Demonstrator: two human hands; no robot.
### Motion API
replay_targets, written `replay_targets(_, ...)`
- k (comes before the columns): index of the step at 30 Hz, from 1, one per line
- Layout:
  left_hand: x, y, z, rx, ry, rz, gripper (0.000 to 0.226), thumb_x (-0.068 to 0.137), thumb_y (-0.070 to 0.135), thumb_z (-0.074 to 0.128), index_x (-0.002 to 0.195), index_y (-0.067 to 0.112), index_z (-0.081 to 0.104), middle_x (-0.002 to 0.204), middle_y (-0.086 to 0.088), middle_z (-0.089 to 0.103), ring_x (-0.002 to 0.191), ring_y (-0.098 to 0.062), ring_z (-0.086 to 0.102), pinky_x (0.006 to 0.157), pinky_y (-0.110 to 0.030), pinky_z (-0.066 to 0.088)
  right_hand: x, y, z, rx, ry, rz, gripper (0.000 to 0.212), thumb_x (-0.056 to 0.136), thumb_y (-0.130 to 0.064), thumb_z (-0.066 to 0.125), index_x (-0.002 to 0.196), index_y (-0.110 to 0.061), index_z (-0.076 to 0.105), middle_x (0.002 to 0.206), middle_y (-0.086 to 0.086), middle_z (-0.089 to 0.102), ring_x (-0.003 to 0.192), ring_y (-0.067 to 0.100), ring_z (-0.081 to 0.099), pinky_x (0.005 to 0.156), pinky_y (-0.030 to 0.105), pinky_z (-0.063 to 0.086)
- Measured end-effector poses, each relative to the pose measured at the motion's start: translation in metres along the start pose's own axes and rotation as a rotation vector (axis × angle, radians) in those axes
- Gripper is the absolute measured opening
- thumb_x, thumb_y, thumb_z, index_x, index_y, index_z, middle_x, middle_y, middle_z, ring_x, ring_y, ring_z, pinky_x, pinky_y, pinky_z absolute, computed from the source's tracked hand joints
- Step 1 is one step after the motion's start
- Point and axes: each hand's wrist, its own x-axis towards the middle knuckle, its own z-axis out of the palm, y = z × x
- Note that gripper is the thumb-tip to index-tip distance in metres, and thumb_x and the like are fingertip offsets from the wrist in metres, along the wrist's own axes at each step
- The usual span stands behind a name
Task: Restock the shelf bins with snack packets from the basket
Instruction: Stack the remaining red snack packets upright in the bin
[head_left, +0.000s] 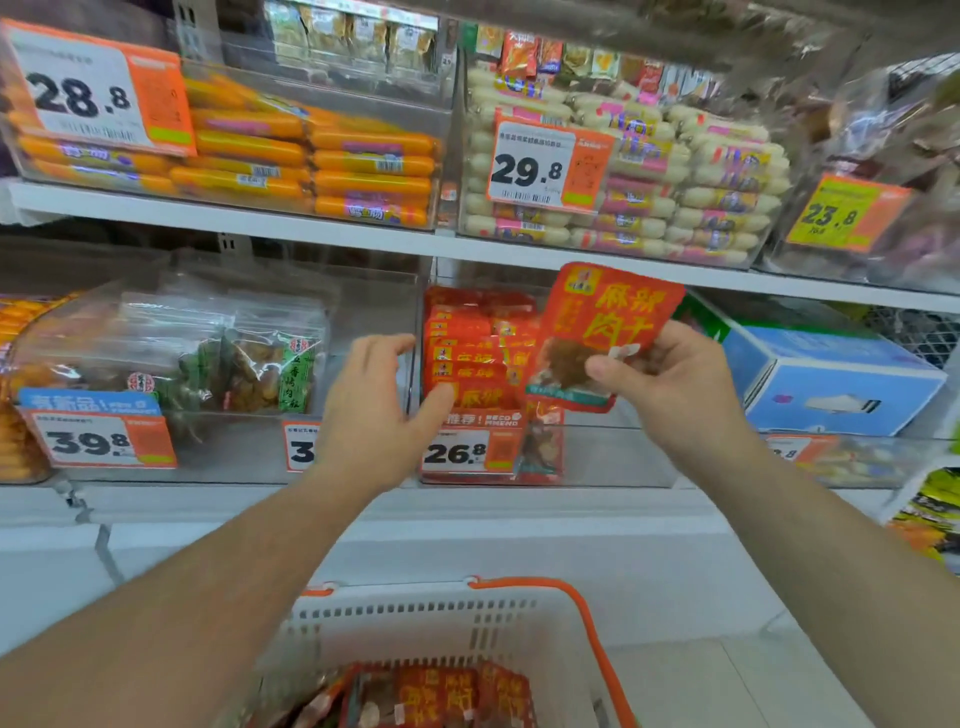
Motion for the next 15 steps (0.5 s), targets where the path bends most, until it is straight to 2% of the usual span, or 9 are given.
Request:
replay_targets(2,0.008,-0.001,0.011,0.152,-0.136,-0.097,0.085,0.077,0.051,0.073,0.143,0.015,0.032,0.138,-0.005,0.04,0.121,-0.024,0.05,0.097,-0.042,0.042,0.02,0.007,-0.006,0.018,0.026,0.07,0.025,0.081,-0.001,0.076,0.081,-0.025,0.07,0.081,-0.013,0.075,0.081,0.006,0.07,0.073,0.025,0.057)
replay_targets(4,0.01,-0.002,0.024,0.292,-0.197,-0.159,0.095,0.069,0.066,0.071,0.141,0.021,0.028,0.134,-0.003,0.044,0.117,-0.027,0.055,0.093,-0.041,0.045,0.036,0.018,-0.004,-0.013,0.001,0.162,0.023,0.081,-0.001,0.076,0.08,-0.022,0.069,0.078,-0.011,0.073,0.072,0.001,0.068,0.066,0.02,0.051)
replay_targets(7,0.013,-0.003,0.033,0.4,-0.18,-0.186,0.098,0.062,0.079,0.066,0.134,0.024,0.028,0.125,0.0,0.053,0.111,-0.024,0.06,0.092,-0.041,0.047,0.053,0.033,0.001,-0.08,-0.073,0.333,0.02,0.082,-0.002,0.075,0.076,-0.018,0.065,0.07,-0.008,0.067,0.056,-0.002,0.06,0.049,0.013,0.042)
replay_targets(10,0.014,-0.006,0.033,0.414,-0.173,-0.179,0.098,0.062,0.077,0.068,0.135,0.025,0.028,0.124,0.002,0.056,0.109,-0.022,0.061,0.091,-0.04,0.048,0.067,0.052,0.005,-0.176,-0.183,0.461,0.021,0.081,-0.005,0.077,0.072,-0.014,0.06,0.054,-0.009,0.063,0.044,0.004,0.054,0.047,0.018,0.037)
replay_targets(13,0.011,-0.01,0.034,0.451,-0.156,-0.145,0.1,0.064,0.075,0.068,0.138,0.022,0.028,0.125,0.002,0.057,0.108,-0.021,0.061,0.091,-0.038,0.048,0.077,0.069,0.009,-0.329,-0.338,0.598,0.019,0.076,-0.01,0.081,0.072,-0.012,0.062,0.062,0.004,0.062,0.05,0.014,0.046,0.05,0.024,0.03)
replay_targets(15,0.011,-0.011,0.035,0.468,-0.141,-0.14,0.1,0.064,0.076,0.067,0.138,0.021,0.028,0.125,0.002,0.057,0.108,-0.021,0.061,0.091,-0.038,0.048,0.081,0.076,0.012,-0.407,-0.456,0.701,0.014,0.078,-0.01,0.079,0.079,-0.009,0.065,0.071,0.007,0.062,0.056,0.015,0.049,0.053,0.026,0.033)
